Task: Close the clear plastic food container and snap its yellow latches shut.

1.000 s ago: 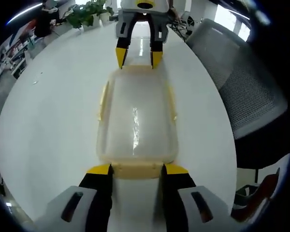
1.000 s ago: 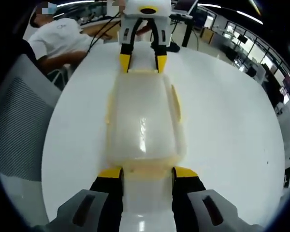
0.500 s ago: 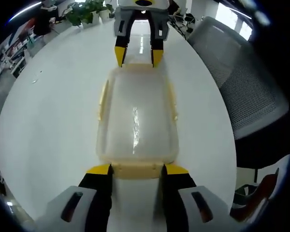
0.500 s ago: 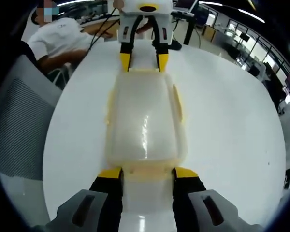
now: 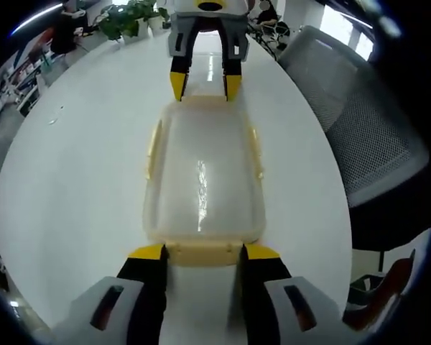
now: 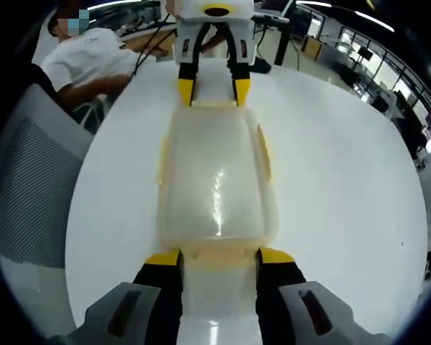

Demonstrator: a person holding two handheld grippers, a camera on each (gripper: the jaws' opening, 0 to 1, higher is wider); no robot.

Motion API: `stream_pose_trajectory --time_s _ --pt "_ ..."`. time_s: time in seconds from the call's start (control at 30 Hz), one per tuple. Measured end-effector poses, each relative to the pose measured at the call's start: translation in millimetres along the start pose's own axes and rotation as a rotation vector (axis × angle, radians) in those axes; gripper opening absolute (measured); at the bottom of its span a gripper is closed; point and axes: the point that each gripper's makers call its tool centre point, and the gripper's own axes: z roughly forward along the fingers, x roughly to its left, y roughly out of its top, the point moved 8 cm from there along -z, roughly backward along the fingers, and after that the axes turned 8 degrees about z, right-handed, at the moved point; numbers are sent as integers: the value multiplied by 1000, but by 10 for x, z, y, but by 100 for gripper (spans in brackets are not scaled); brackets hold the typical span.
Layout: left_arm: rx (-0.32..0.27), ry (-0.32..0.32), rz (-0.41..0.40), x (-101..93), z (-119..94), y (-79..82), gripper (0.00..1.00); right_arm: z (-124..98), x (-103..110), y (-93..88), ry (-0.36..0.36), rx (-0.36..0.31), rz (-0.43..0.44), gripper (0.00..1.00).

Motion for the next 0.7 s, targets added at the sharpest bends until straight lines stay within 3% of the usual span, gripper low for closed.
stream_pose_trajectory --time_s 0.4,0.7 --pt "20 -17 11 -32 -17 27 38 -56 75 14 13 -12 13 38" --pt "2 -17 -6 -69 -128 98 38 -158 106 21 6 -25 8 38"
